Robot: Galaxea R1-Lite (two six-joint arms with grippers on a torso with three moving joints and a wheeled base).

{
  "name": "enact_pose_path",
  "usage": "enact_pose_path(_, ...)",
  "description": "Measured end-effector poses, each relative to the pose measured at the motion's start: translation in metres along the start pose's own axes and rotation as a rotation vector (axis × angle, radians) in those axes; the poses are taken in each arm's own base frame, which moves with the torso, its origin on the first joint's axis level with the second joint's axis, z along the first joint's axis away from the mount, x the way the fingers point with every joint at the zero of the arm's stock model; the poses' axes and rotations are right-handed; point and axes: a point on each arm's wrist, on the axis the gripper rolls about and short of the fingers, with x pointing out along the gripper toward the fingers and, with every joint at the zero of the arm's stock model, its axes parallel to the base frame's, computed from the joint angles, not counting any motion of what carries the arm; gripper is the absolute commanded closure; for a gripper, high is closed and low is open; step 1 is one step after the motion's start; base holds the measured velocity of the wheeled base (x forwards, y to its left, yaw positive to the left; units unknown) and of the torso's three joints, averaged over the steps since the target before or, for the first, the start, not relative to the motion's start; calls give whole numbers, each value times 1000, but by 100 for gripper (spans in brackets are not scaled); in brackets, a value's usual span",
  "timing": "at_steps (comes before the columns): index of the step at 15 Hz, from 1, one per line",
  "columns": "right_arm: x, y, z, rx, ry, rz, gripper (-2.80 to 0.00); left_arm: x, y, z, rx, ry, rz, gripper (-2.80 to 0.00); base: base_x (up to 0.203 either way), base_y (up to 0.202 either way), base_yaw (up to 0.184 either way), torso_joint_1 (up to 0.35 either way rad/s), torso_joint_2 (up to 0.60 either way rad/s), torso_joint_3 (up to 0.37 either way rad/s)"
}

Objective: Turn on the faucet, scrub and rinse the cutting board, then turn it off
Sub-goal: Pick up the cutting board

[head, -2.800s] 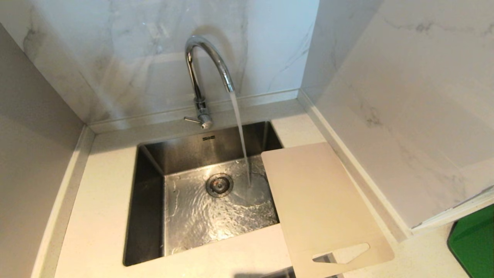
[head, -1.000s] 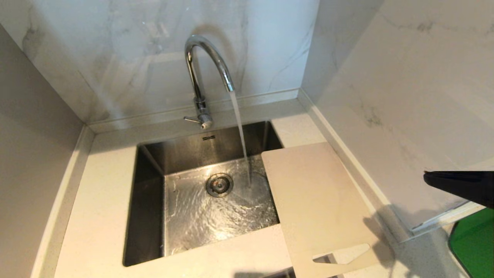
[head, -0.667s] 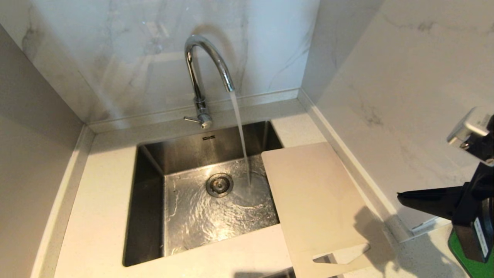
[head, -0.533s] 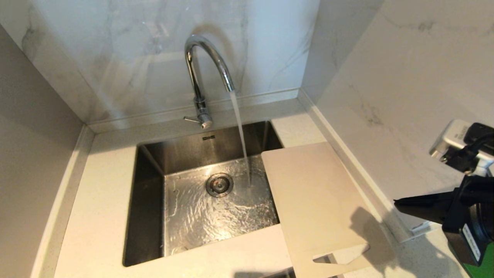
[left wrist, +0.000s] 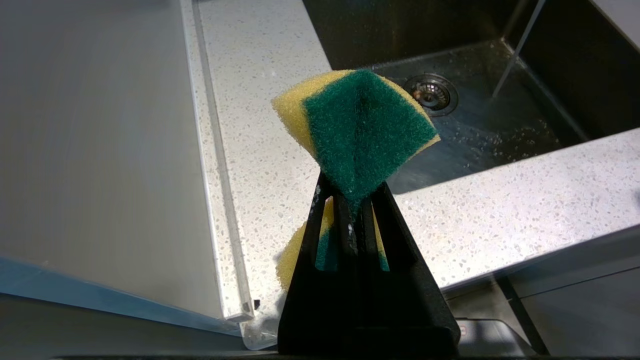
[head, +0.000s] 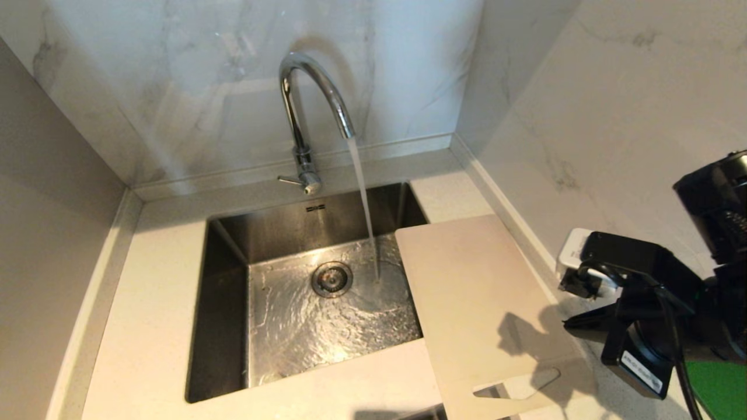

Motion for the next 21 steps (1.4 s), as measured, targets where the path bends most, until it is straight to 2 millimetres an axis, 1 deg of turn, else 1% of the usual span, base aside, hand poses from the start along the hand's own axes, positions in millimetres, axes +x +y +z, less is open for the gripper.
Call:
enact_pose_path(2,14,3,6,-28,39,12,0,0,0,0,0,0,0,0,0,0,0,0,0,0)
enact_pose_path(3,20,4,7,-34,47,17,-269,0,0,0,0,0,0,0,0,0,0,0,0,0)
enact_pose_path(4,26,6,7,-38,52,21,-280,0,0,0,0,0,0,0,0,0,0,0,0,0)
enact_pose_path(7,41,13,3,-56,49,32,-280,0,0,0,0,0,0,0,0,0,0,0,0,0)
enact_pose_path(12,51,31,-6,-108,88,98,-280,0,0,0,0,0,0,0,0,0,0,0,0,0)
enact_pose_path(14,53,39,-14,-170,105,126,-280,0,0,0,0,0,0,0,0,0,0,0,0,0)
enact_pose_path(18,59,49,-26,-270,99,139,-280,0,0,0,0,0,0,0,0,0,0,0,0,0)
enact_pose_path(21,65,54,-34,-397,104,156,-280,0,0,0,0,0,0,0,0,0,0,0,0,0)
